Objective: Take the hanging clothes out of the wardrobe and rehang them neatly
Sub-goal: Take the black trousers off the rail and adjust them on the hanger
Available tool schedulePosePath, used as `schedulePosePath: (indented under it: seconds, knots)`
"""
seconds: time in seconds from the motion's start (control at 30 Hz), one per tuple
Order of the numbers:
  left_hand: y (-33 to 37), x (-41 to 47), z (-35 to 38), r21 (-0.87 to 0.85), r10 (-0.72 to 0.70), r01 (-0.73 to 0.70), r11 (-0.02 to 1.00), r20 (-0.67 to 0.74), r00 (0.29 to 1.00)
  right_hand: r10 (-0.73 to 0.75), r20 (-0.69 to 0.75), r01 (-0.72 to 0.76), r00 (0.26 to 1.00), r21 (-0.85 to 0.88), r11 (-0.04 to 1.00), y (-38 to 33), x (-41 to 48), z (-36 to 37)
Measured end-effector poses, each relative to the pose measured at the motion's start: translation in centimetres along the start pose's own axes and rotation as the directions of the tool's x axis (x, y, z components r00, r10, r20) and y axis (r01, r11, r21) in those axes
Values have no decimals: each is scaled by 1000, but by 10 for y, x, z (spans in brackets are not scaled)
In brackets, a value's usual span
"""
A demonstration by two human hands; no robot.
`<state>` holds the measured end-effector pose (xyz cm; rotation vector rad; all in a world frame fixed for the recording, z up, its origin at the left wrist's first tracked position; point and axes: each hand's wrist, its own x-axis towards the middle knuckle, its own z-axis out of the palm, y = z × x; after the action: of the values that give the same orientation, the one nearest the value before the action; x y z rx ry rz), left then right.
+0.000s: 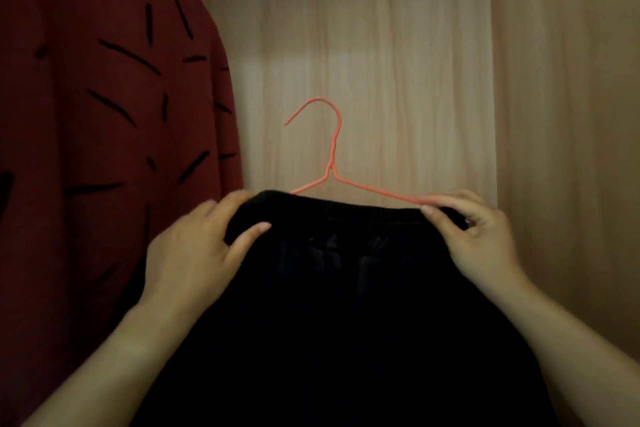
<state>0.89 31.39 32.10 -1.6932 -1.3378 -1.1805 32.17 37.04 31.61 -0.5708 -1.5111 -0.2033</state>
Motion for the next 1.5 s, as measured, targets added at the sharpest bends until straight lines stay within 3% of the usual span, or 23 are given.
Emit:
schedulePosePath:
  seconds: [0.17,0.3,0.53,0.73,0.87,1.1,1.5]
  knots:
    - [2,-62,-9,-66,-173,174,982,26,985,60,171,-44,983,-98,994,-6,-58,-3]
    - [8,-90,-40,-114,-224,223,968,5,975,98,270,-61,958,-143,988,-21,-95,-12]
    - [12,-156,-96,-200,-284,303,932,115,952,79,130,-47,988,-235,971,-92,-135,-31]
    - [15,-233,-161,-237,-314,361,902,216,925,62,169,0,984,-344,939,-175,-193,-65]
    - [24,-274,-212,-227,-322,387,894,277,906,115,229,-35,966,-327,944,-231,-235,-93]
    - [51,-342,-296,-208,-350,460,863,410,843,125,181,-65,976,-305,950,-304,-289,-130]
    - [118,-464,-416,-17,-513,577,816,439,738,222,292,-190,930,-137,972,-384,-394,-193]
